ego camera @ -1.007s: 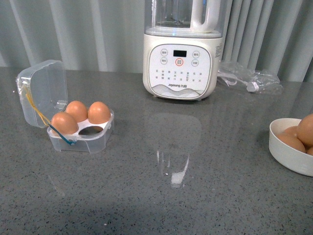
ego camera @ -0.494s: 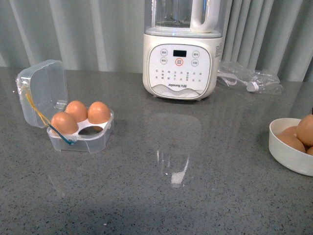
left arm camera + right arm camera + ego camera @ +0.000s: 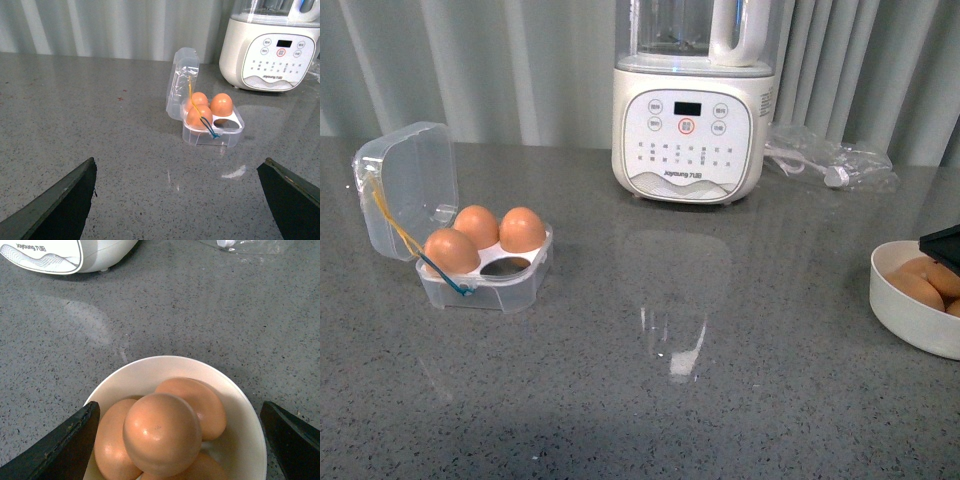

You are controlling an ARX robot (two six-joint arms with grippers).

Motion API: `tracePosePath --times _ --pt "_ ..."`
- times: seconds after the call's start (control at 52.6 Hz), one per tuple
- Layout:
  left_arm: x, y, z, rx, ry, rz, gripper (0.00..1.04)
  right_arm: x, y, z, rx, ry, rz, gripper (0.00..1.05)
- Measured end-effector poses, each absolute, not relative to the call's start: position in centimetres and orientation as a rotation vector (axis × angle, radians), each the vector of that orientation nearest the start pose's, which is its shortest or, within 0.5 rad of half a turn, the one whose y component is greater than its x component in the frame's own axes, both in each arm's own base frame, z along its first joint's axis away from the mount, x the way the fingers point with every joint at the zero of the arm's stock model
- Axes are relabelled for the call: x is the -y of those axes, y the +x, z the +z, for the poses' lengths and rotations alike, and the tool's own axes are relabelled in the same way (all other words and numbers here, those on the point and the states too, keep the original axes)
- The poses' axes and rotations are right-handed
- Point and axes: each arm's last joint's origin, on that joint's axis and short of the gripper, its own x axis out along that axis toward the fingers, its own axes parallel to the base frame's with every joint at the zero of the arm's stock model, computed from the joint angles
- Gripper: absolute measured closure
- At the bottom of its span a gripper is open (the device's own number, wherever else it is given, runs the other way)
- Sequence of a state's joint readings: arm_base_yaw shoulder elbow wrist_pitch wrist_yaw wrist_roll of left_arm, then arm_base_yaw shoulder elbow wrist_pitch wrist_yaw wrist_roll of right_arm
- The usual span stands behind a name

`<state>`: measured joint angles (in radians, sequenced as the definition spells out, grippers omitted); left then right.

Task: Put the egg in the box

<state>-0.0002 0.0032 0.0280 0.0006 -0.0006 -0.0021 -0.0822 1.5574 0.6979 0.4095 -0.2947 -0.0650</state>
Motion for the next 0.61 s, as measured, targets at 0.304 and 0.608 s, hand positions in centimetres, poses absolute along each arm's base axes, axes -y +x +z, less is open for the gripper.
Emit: tracePosePath --times 0.304,0.608 --pt "0.0 9.6 17.3 0.025 -0.002 0.0 0.07 1.8 30.6 17.2 -0.433 0.024 0.226 0.07" --pt "0.0 9.6 17.3 0.025 -0.002 0.0 0.07 1.9 30.2 16.7 -0.442 0.017 0.206 0.43"
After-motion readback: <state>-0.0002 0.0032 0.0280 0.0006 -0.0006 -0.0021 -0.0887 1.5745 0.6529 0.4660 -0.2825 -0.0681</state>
